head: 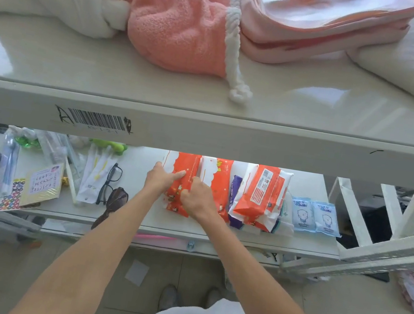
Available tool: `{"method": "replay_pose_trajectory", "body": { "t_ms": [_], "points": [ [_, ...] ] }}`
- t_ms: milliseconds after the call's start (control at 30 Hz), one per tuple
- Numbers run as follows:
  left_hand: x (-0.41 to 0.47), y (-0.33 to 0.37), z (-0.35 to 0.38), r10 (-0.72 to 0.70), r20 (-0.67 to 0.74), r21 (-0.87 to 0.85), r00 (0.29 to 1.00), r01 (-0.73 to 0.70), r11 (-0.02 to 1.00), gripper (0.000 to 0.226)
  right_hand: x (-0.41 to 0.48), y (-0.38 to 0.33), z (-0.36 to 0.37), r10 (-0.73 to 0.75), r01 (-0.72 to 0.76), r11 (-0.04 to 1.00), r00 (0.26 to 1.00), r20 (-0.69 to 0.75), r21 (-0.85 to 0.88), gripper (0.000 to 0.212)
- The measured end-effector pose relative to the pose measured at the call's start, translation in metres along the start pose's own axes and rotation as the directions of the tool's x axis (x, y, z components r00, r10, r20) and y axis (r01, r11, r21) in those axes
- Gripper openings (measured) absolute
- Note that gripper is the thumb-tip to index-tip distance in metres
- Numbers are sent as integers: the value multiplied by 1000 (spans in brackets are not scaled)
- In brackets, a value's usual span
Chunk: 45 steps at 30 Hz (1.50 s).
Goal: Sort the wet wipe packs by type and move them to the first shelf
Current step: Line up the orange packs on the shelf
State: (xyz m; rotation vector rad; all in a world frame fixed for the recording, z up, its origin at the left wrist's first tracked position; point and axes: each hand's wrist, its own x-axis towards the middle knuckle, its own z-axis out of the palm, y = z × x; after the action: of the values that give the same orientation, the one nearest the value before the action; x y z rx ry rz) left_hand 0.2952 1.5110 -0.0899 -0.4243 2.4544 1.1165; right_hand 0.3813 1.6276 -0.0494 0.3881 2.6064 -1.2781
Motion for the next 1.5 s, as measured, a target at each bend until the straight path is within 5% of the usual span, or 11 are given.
{"method": "replay_pose_trajectory", "body": {
  "t_ms": [267,433,500,600,767,1067,1167,1233,1333,1400,1500],
  "points": [
    [-13,-15,-5,-17,58,-92,998,22,995,62,36,4,41,293,-311,929,949,115,198,80],
    [-27,-43,-12,-63,31,-114,998,66,991,51,12,12,49,154,-163,985,976,155,50,39],
    [-29,-49,-12,-61,18,-125,998,62,990,49,14,19,43,126,-127,992,992,21,18,23],
    [-29,-43,-14,-42,34,-149,999,46,988,70,25,28,24,26,-110,966,942,-335,-234,41],
    [-38,-29,-11,9,23,-73,1000,-7,997,113,47,49,17,254,-321,896,938,-237,-308,68],
    [-42,-38,-6,38,77,34,996,-40,999,104,26,38,34,165,-189,949,980,-114,-254,55],
    [-47,-42,-4,3,72,12,997,-4,1000,93,22,30,1,22,-80,975,963,-269,-207,52],
    [-47,-43,-4,-13,63,-5,998,13,1000,88,16,32,-35,-51,-35,986,872,-488,-165,44],
    [-50,-43,-4,-20,18,-4,1000,20,1000,91,5,57,-93,131,-310,941,698,-704,-133,51],
    [-54,-44,-1,-16,4,19,1000,16,1000,99,-1,82,-115,431,-574,818,651,-625,-34,78],
    [-59,-36,6,-5,2,101,1000,5,995,124,-2,105,-118,560,-616,786,678,-477,46,93]
  ]
}}
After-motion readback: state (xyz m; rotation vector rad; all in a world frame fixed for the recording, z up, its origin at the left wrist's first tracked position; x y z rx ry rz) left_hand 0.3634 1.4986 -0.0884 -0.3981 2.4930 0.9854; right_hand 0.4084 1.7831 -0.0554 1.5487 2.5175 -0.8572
